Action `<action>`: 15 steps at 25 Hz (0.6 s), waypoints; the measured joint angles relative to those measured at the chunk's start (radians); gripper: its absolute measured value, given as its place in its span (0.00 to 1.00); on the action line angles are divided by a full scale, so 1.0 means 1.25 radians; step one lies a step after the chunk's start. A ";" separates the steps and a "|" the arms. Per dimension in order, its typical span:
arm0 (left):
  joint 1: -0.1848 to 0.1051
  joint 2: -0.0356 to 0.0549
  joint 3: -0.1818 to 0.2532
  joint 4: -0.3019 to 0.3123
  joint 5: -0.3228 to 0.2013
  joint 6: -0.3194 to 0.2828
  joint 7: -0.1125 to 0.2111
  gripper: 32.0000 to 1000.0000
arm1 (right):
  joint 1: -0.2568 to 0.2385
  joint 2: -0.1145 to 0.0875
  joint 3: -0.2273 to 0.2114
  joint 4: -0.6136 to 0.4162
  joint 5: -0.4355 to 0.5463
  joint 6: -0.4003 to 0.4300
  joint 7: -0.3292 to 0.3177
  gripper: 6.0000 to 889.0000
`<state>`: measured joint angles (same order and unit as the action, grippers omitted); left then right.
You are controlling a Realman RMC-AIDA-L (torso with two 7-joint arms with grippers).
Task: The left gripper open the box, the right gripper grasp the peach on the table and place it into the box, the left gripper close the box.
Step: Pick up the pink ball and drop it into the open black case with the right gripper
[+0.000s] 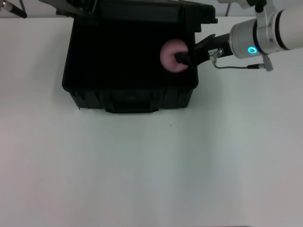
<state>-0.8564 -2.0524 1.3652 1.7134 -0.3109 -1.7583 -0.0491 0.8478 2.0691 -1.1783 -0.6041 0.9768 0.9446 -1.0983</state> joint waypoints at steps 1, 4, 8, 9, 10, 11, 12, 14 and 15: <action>0.000 0.0000 0.000 0.000 0.000 0.000 0.000 0.37 | 0.000 0.000 -0.003 0.001 0.005 -0.001 0.000 0.04; 0.000 0.0000 0.000 0.000 0.000 0.000 0.000 0.37 | 0.000 0.000 -0.017 0.004 0.020 -0.003 0.000 0.04; 0.000 0.0000 0.000 0.000 0.000 0.000 0.000 0.37 | 0.000 0.000 -0.022 0.006 0.025 -0.004 0.000 0.04; 0.000 0.0000 0.000 0.000 0.000 0.000 0.000 0.37 | 0.000 0.000 -0.022 0.006 0.026 -0.004 0.000 0.04; 0.000 0.0000 0.000 0.000 0.000 0.000 0.000 0.37 | 0.000 0.000 -0.022 0.006 0.026 -0.003 0.000 0.04; 0.000 0.0000 0.000 -0.001 0.000 0.000 0.000 0.37 | 0.000 0.000 -0.022 0.006 0.026 -0.003 0.000 0.04; 0.000 0.0000 0.000 -0.001 0.000 0.000 0.000 0.37 | 0.000 0.000 -0.022 0.006 0.026 -0.002 0.000 0.04; 0.000 0.0000 0.000 -0.001 0.000 0.000 0.000 0.37 | 0.000 -0.001 -0.025 0.006 0.026 0.001 0.000 0.04; 0.000 0.0000 0.000 -0.001 0.000 0.000 0.000 0.37 | 0.000 -0.001 -0.028 0.005 0.026 0.002 0.000 0.04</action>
<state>-0.8561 -2.0524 1.3652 1.7119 -0.3112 -1.7586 -0.0491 0.8483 2.0677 -1.2131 -0.5974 1.0095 0.9473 -1.0984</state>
